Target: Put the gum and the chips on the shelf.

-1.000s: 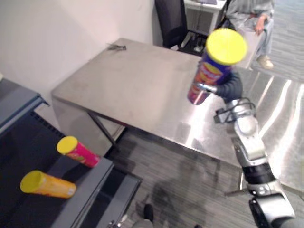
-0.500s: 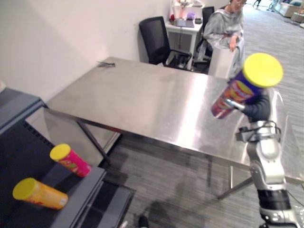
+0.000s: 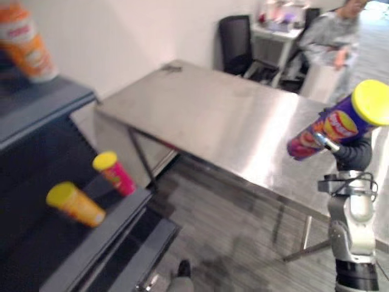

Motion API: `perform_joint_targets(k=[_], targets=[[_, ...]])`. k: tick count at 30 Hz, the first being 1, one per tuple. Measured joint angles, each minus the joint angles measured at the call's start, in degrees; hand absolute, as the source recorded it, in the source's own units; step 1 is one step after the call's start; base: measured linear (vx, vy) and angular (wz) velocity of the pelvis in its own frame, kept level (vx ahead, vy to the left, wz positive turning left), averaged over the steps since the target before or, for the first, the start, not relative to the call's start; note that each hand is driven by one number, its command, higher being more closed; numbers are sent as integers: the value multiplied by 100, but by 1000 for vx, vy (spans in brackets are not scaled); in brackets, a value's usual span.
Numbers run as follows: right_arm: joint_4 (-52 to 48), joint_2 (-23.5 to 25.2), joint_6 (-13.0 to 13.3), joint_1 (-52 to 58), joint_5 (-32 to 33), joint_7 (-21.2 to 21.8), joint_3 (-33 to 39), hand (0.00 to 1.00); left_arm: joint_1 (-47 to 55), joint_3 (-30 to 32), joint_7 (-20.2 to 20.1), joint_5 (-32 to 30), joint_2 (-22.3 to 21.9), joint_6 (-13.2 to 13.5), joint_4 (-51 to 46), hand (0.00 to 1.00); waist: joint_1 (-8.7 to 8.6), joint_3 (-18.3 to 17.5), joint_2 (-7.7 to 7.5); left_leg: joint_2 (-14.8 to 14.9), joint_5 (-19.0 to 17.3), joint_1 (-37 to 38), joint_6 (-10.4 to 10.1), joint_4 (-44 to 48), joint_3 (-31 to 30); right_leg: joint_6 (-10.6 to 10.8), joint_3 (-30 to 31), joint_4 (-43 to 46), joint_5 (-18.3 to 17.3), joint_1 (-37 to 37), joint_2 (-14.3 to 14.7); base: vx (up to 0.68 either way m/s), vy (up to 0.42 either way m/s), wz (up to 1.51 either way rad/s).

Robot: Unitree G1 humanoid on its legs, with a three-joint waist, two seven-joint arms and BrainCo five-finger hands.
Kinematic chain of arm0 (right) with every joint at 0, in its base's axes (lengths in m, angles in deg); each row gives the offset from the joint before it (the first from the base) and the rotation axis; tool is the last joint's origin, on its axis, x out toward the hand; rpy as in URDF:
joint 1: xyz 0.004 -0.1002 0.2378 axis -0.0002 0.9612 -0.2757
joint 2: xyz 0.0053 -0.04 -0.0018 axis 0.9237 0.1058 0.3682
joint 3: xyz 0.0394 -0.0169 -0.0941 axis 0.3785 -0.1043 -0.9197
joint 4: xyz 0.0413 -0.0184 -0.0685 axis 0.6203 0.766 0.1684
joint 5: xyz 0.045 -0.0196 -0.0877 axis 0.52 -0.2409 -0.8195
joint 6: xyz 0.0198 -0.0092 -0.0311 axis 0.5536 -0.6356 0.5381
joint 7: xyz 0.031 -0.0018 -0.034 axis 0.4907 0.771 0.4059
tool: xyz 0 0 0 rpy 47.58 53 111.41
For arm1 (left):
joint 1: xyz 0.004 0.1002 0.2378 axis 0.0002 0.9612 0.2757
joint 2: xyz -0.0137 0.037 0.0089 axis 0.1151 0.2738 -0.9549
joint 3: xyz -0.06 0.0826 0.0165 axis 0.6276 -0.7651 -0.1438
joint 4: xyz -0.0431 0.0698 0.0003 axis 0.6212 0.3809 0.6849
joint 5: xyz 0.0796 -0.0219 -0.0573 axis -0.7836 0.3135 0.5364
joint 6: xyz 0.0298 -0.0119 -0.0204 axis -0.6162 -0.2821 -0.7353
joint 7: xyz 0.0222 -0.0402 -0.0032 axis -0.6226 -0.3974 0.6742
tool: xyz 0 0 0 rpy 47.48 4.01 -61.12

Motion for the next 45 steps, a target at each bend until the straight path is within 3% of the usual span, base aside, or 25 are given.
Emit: perform_joint_targets(k=[1, 2, 3, 4, 5, 6, 8, 10, 12, 15, 21, 25, 29, 35, 39, 41, 42, 43, 44, 45], targets=[[2, -3, 0, -20, 0, -18, -39, 100, 5, -1, 14, 7, -8, 0, -7, 0, 54, 9, 8, 41, -126, -6, -160, -185, 44, -48, -74, -33, 14, -44, 15, -273, -127, 92], [12, 5, 7, -96, -2, -39, -62, 100, -36, 49, 42, 13, 34, -3, -7, 0, 141, 49, -93, 74, -458, -83, -65, -325, 509, -193, -348, -223, 125, -76, -112, -175, -79, 109], [48, 44, 16, -224, -10, -108, 1, 100, -105, 55, 37, 75, -1, -9, 15, 0, 127, 146, -169, 64, -303, -325, 595, 280, 1220, -269, -660, -248, 191, -96, -356, -169, -109, 150], [48, 70, 19, -263, -14, -202, 53, 100, -89, 64, 39, 178, -53, -42, 24, 0, 116, 165, -153, 137, -290, -394, 777, 1050, 1759, -280, -956, -276, 236, -48, -493, -112, -147, 140], [48, 77, 20, -259, -16, -232, 104, 100, -56, 63, 38, 204, -72, -63, 20, 0, 84, 176, -158, 252, -365, -367, 779, 1447, 1991, -275, -1146, -285, 266, -6, -520, -96, -107, 144], [47, 89, 37, -262, -22, -268, 242, 100, -26, 62, 35, 207, -90, -85, 23, 0, 27, 173, -33, 500, -683, -193, 812, 2061, 2315, -258, -1511, -284, 300, 119, -562, -83, -39, 132], [46, 109, 64, -263, -27, -344, 479, 100, -83, 61, 18, 201, -96, -95, 37, 0, -69, 140, 52, 811, -1234, 121, 756, 2492, 2752, -221, -2092, -248, 322, 198, -742, -133, 35, 149], [45, 124, 63, -227, -28, -370, 651, 100, -128, 73, -7, 195, -97, -98, 121, 0, -162, 121, 88, 902, -1344, 349, 654, 2434, 2846, -109, -2530, -241, 391, 274, -924, -113, 109, 126], [43, 146, 62, -157, -28, -366, 832, 100, -150, 98, -21, 145, -103, -100, 208, 0, -165, 62, 191, 767, -1421, 470, 522, 1916, 2834, 15, -2845, -256, 503, 330, -1019, -91, 222, 113], [40, 274, 55, -80, -33, -323, 878, 100, -180, 223, -21, 104, -66, -100, 226, 0, -147, 25, 93, 380, -1321, 438, 445, 1227, 2648, 122, -3285, -390, 731, 362, -1184, -75, 236, 85], [0, 381, 52, 113, -110, -416, 1062, 100, -159, 150, -13, -128, -79, -101, 355, 0, -155, 33, 55, -231, -1082, 507, 704, 695, 2365, 197, -3606, -193, 962, 551, -1687, -56, 185, 41], [44, 477, 50, 168, -307, -483, 1018, 100, -164, 175, 2, -115, 62, -95, 397, 0, -133, 87, -35, -286, -1146, 491, 735, 739, 2367, 202, -3526, -234, 1066, 553, -1721, -37, 114, 1], [51, 515, 51, 177, -311, -425, 749, 100, -156, 289, 38, -95, 105, -97, 397, 0, 42, 109, -73, -243, -1129, 563, 749, 584, 2403, 236, -3279, -676, 1229, 534, -1437, -13, 56, -14], [493, 562, 44, 163, -307, -241, 83, 100, -170, 282, -10, -78, 42, -93, 323, 0, 91, 131, -114, -198, -938, 494, 732, 429, 2357, 241, -3273, -829, 1272, 515, -1275, 55, 0, 8], [742, 653, -145, 65, -303, -65, -671, 100, -177, 269, -145, -9, -27, -81, 316, 0, 235, 198, -229, -125, -1158, 225, 766, 969, 2382, 275, -3083, -844, 1335, 492, -1265, 94, 49, 13], [741, 681, -148, 18, -301, 28, -1004, 100, -185, 244, -147, -4, -29, -81, 316, 0, 317, 215, -249, -140, -1357, 165, 834, 1158, 2335, 281, -2939, -567, 1339, 478, -1418, 70, 113, 26], [741, 673, -157, 19, -301, 69, -1202, 100, -182, 222, -139, 2, -22, -82, 312, 0, 320, 234, -223, -233, -1495, 199, 881, 1257, 2175, 124, -2522, -67, 1396, 402, -1615, 109, 187, 54], [737, 671, -156, 30, -301, 152, -1271, 100, -157, 59, -128, 9, 5, -75, 212, 0, 293, 272, -169, -286, -1554, 308, 946, 1312, 1888, -439, -1455, 749, 1584, -17, -1730, 118, 195, 67], [737, 682, -155, 48, -302, 195, -1272, 100, -160, -53, -126, 7, 41, -62, 167, 0, 293, 310, -112, -273, -1568, 320, 967, 1337, 1777, -454, -775, 1067, 1537, -270, -1654, 121, 143, 96], [737, 682, -155, 80, -302, 241, -1304, 100, -220, -228, -119, 7, 146, -53, 122, 0, 261, 332, -94, -270, -1581, 335, 1023, 1321, 1462, -148, 289, 1149, 1102, -512, -1190, 104, 52, 122]])
